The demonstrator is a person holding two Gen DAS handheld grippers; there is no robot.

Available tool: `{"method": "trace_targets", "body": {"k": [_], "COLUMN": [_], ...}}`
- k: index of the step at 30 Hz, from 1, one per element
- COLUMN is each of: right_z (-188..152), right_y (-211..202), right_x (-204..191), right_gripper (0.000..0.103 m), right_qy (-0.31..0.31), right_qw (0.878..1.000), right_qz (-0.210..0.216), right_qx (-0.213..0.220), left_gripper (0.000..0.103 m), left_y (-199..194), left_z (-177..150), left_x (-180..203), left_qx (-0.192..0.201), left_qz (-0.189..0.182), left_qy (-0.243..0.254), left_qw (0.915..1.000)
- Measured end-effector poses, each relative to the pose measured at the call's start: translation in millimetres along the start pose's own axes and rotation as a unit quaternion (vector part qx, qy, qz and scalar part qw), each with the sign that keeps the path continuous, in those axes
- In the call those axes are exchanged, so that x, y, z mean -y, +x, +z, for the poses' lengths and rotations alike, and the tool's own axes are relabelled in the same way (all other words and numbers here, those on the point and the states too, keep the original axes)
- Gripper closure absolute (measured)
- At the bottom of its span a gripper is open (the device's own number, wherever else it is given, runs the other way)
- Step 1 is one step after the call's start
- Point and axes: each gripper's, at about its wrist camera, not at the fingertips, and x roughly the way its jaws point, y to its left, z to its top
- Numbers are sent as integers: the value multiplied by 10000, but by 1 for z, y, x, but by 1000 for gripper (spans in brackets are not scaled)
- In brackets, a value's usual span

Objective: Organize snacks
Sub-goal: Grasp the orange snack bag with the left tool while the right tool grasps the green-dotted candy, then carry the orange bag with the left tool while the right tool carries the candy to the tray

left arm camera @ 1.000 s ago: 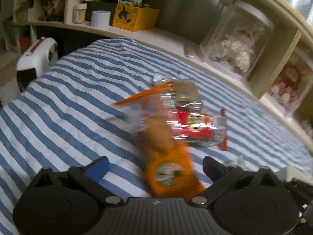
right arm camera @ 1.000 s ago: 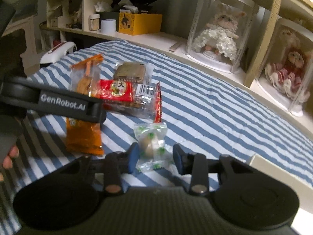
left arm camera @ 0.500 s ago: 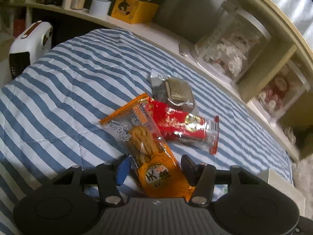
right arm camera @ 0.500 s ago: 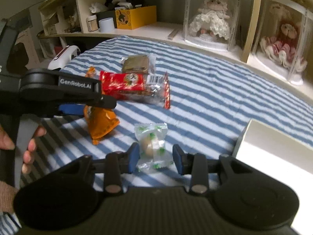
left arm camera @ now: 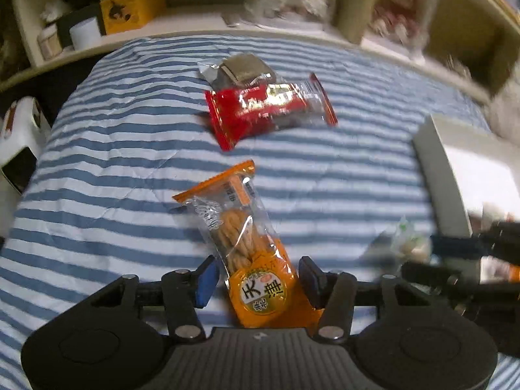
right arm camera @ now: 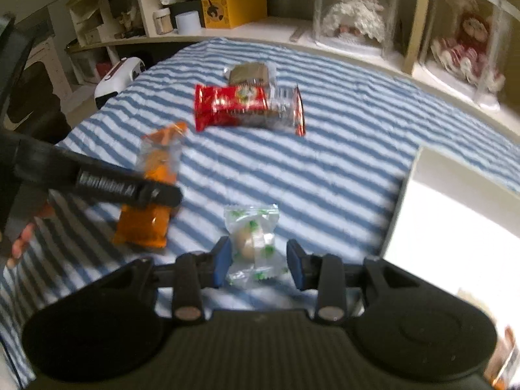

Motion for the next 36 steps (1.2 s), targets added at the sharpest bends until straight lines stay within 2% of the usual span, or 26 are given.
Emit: {"method": "trace_targets", "body": {"k": [3,9,12,15,20,23,27,29,32,36], "right_z": [-11,-32,-40,-42,-42,-41,-42,-41,-39,-29], "right_y": [-5,-8,0,5,5,5,4,6,-1,-29], "right_x": [1,-6,-18,-32,-32,-27,-29,-30,-28,-15], "right_gripper": [60,59,59,55,55,55,56,66,66,66], "right_qy": [172,549,427,-11,-96,-53,-244,-338,-327,-64], "right_qw": [9998,9978,9966,9961,9974,9981,9979,9975,9981,9994], "right_qz": [-23,65,255,334,258,252,361,388,378,345], "right_qx": [-118,-377,-664,-815,-672,-557,-484,-478,-361,70], "left_gripper": [48,46,46,47,48,57,59,59,59,59], "left_y": [-10,-12,-13,-12,-6,-7,-10,-15,-28,-49], "left_z": [-8,-24,-26,-28,-30,-28,-27,-25,-19,-13], "left_x": [-3,-19,-28,-24,-19,-22,-25,-23,-21,-15], "left_qx": [-69,-285,-288,-229,-158,-78,5,119,357,730], "left_qz": [22,138,45,101,218,205,140,105,1,-117], "left_qy": [49,-313,-732,-912,-1073,-1253,-1293,-1268,-1289,-1227], "left_qw": [10000,9990,9969,9955,9939,9919,9915,9918,9910,9897]}}
